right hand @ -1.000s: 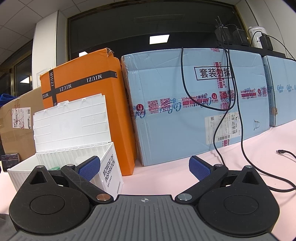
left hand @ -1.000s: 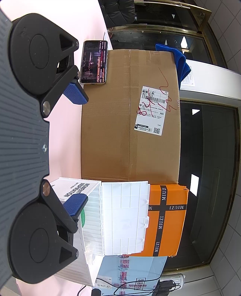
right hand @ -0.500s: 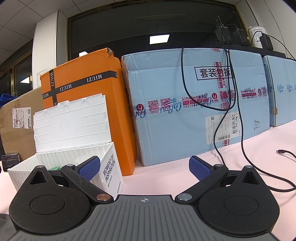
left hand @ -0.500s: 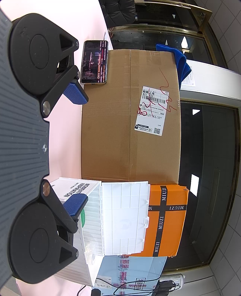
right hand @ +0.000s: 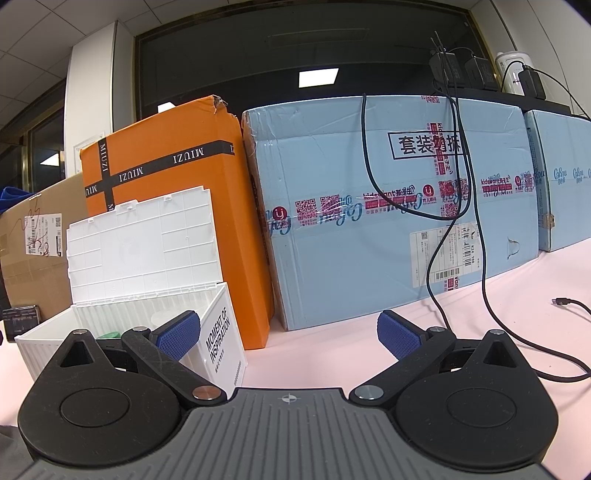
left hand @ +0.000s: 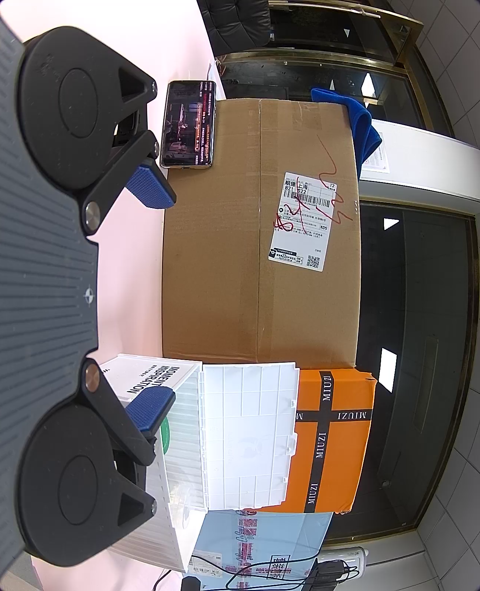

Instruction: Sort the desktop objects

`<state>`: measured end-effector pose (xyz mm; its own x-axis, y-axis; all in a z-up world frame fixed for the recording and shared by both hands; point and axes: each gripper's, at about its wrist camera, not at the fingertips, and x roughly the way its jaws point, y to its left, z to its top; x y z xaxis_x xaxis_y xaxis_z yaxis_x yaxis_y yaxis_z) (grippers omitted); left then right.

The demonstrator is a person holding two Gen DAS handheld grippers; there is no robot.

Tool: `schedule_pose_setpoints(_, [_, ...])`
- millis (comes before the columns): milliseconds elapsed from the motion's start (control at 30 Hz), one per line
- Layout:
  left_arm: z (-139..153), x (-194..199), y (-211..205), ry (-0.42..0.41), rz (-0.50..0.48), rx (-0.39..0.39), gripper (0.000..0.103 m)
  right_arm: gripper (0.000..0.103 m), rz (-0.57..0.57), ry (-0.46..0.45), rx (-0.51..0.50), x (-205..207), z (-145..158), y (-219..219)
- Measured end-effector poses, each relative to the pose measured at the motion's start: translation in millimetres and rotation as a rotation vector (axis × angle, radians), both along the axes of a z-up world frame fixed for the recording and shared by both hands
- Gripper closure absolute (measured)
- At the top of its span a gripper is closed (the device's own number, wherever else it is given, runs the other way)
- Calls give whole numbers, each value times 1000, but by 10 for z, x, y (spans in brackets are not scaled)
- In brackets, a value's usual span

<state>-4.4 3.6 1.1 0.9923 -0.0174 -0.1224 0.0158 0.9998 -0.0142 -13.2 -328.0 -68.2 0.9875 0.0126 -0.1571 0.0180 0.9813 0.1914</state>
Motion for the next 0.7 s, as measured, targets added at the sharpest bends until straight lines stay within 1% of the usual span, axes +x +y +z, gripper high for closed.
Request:
schedule_pose_setpoints(433, [10, -6, 6, 0, -1, 0, 0, 0, 4, -6, -7, -11, 2, 14])
schedule_pose_setpoints(700, [13, -8, 49, -3, 18, -26, 0, 0, 5, -30, 1, -51, 8, 6])
